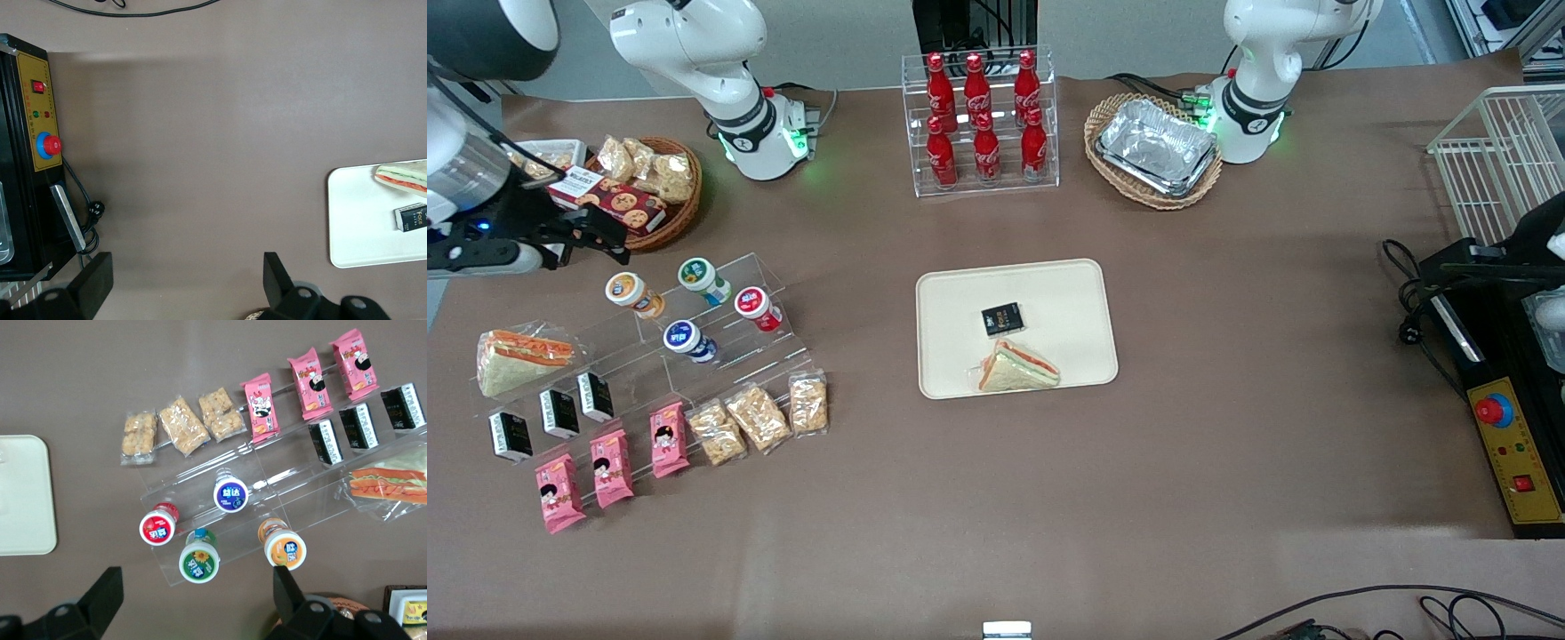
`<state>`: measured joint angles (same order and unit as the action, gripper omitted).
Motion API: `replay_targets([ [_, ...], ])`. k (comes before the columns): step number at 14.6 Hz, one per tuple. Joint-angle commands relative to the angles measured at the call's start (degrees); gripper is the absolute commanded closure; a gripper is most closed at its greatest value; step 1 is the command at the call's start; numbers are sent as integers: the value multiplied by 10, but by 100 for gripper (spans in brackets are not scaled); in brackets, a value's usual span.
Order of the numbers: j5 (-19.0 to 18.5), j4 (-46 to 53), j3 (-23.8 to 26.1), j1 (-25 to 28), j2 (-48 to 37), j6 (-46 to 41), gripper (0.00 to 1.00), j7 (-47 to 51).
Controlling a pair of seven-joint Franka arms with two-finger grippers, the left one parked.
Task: Place green gum on tray
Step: 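Move the right gripper over the green gum bottle on the rack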
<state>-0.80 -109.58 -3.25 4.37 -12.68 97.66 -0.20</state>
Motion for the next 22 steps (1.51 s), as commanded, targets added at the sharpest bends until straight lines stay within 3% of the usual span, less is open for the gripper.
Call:
replay_targets([
  [1, -8, -95, -3, -1, -45, 65, 0, -9],
  [22, -18, -370, -8, -2, -73, 313, 0, -10],
])
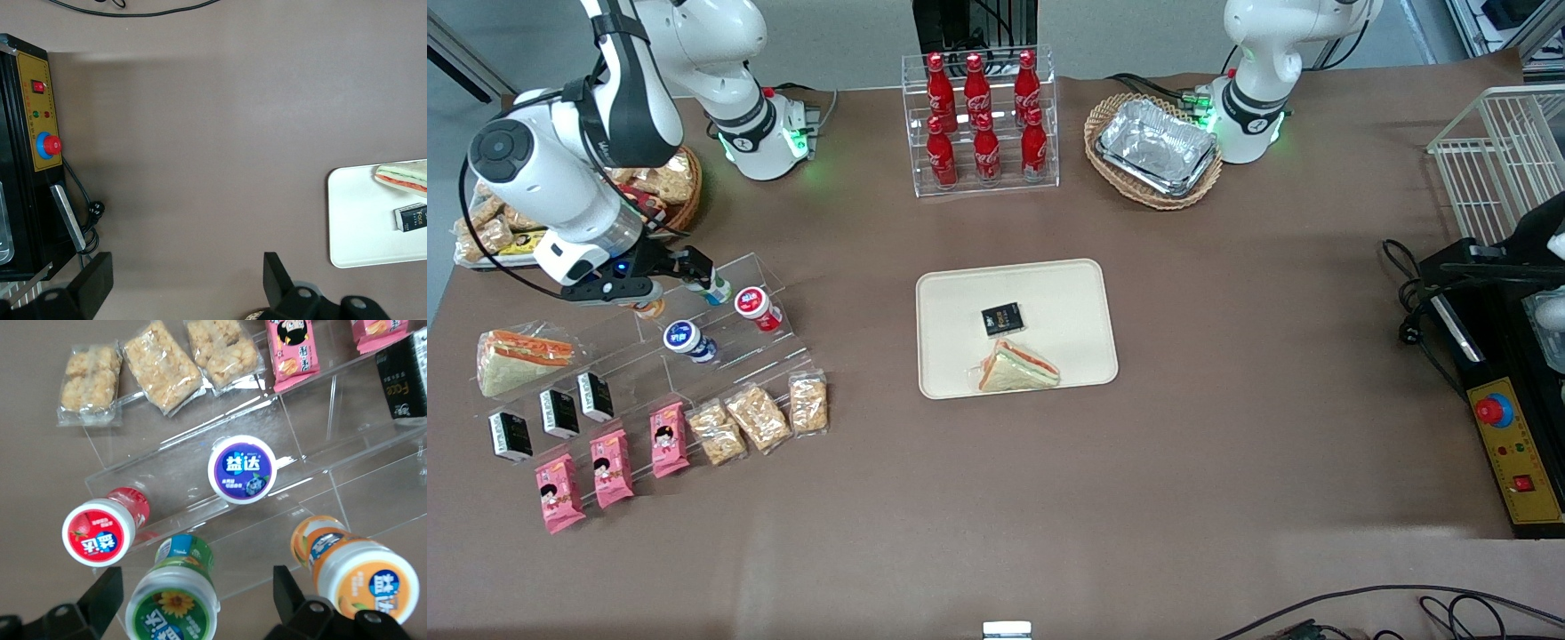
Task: Place green gum on tray
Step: 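Lower the right gripper and close it on the green gum bottle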
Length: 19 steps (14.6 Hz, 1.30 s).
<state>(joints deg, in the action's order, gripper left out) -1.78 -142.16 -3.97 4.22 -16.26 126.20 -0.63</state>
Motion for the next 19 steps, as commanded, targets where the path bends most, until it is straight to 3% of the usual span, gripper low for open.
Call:
replay_targets([
  [1, -9, -50, -1, -1, -42, 27, 0, -5],
  [12, -2, -54, 2, 4, -24, 53, 0, 12],
  [14, -2, -54, 4, 4, -23, 53, 6, 27],
  [15, -2, -54, 4, 4, -23, 53, 16, 28],
  [16, -2, -54, 4, 7, -23, 53, 18, 28],
  [17, -2, -54, 3, 11, -23, 53, 26, 28],
  [19, -2, -54, 3, 11, -23, 53, 26, 29],
])
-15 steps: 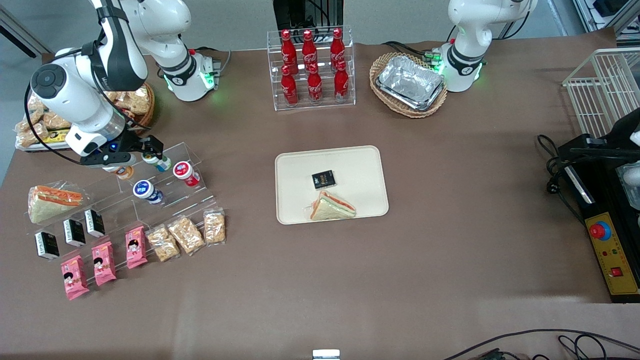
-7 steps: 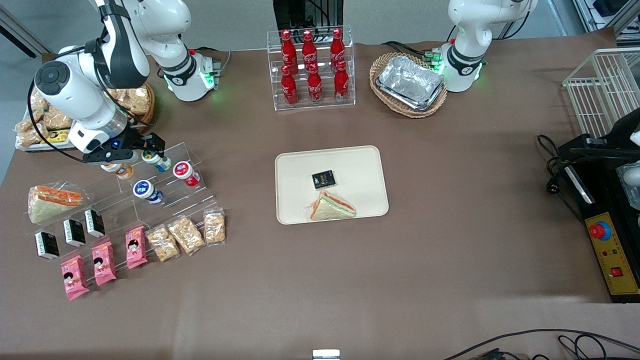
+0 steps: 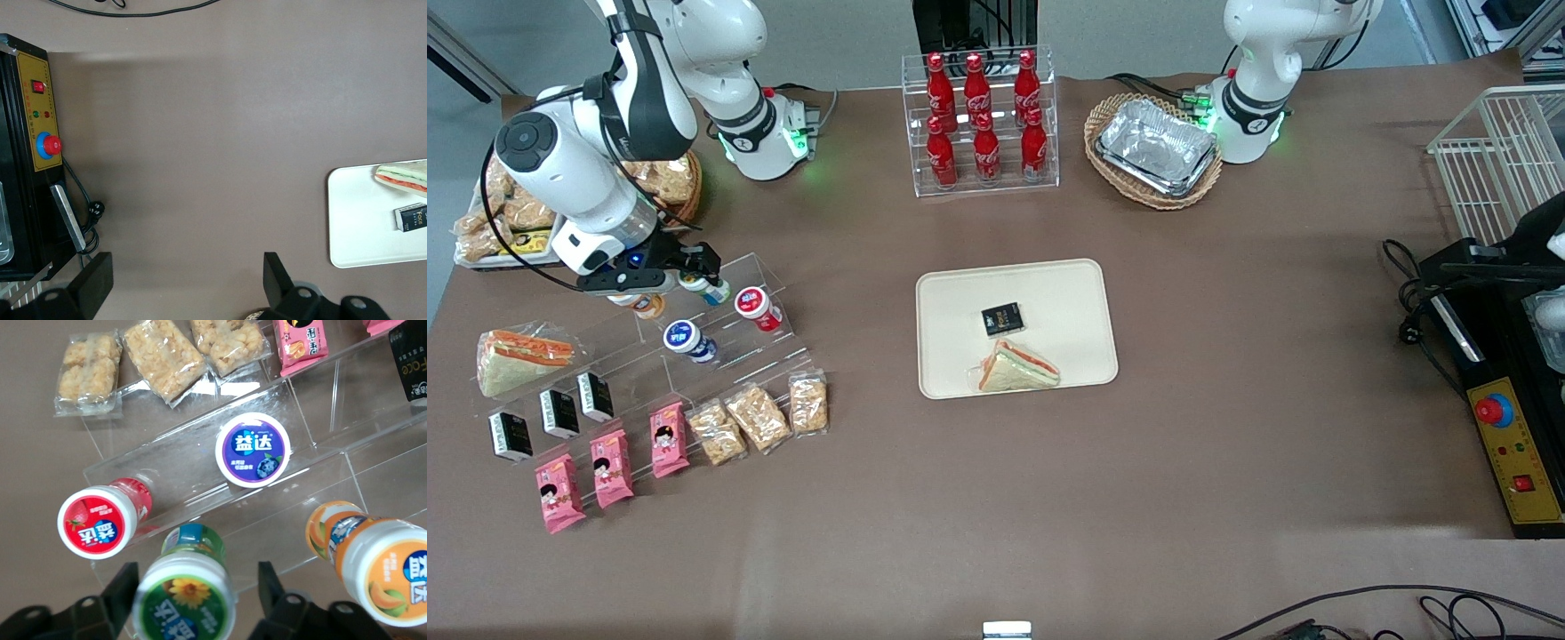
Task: Place green gum on tray
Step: 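Lower the right gripper and close it on the green gum bottle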
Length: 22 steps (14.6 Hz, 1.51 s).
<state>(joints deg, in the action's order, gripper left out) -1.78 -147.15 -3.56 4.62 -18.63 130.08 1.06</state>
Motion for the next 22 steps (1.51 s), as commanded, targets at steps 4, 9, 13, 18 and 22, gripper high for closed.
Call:
replay_targets([
  [4, -2, -4, -1, 7, 3, 14, 25, 12],
  [9, -2, -6, -2, 6, 3, 11, 8, 11],
  [13, -2, -9, -3, 6, -2, 7, 0, 11],
  [18, -2, -19, -3, 7, -11, 8, 0, 10],
  [22, -2, -22, -3, 7, -15, 9, 41, 9],
])
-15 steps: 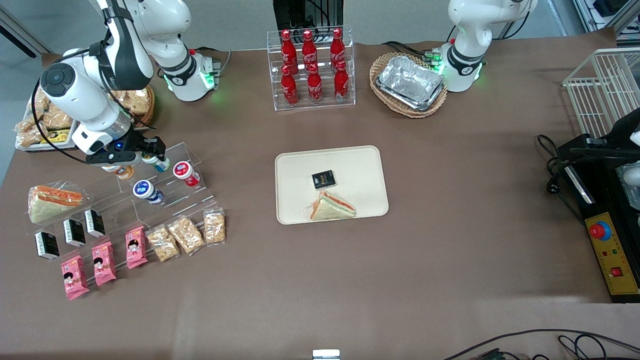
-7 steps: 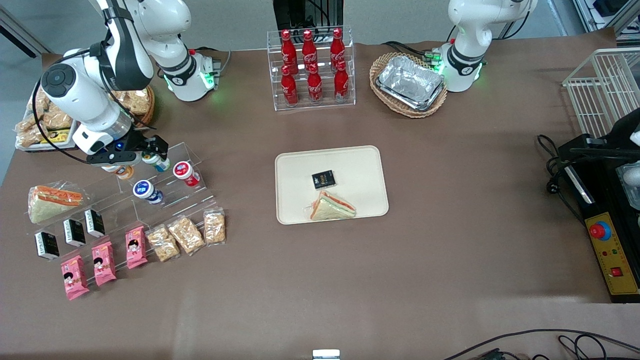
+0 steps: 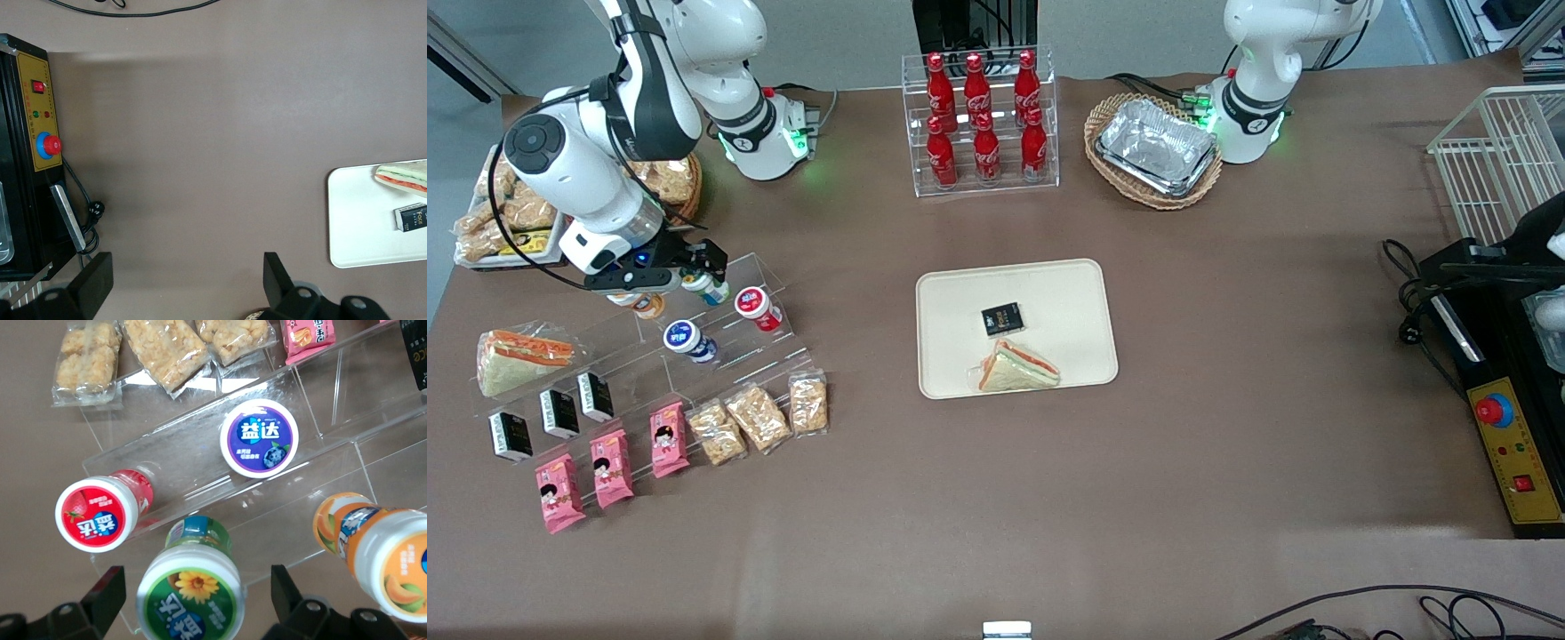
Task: Place green gum on tray
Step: 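Lower the right gripper and close it on the green gum bottle, then lift the green gum bottle up out of the rack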
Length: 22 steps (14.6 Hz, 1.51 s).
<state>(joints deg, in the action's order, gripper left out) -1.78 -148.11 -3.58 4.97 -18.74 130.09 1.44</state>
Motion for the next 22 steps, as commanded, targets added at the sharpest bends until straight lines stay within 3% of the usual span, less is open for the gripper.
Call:
replay_targets([
  [1, -2, -12, -3, 4, -13, 10, 54, 5],
  [2, -2, -11, -3, 4, -12, 10, 61, 6],
  [8, -2, 17, -4, 3, -2, 0, 63, 6],
  [14, 2, 241, 2, 17, 14, -267, 63, 7],
  [17, 27, 382, 2, 24, 53, -394, 63, 6],
  [20, 45, 484, 7, 32, 90, -464, 62, 22],
  [22, 62, 491, 20, 50, 97, -463, 62, 103],
])
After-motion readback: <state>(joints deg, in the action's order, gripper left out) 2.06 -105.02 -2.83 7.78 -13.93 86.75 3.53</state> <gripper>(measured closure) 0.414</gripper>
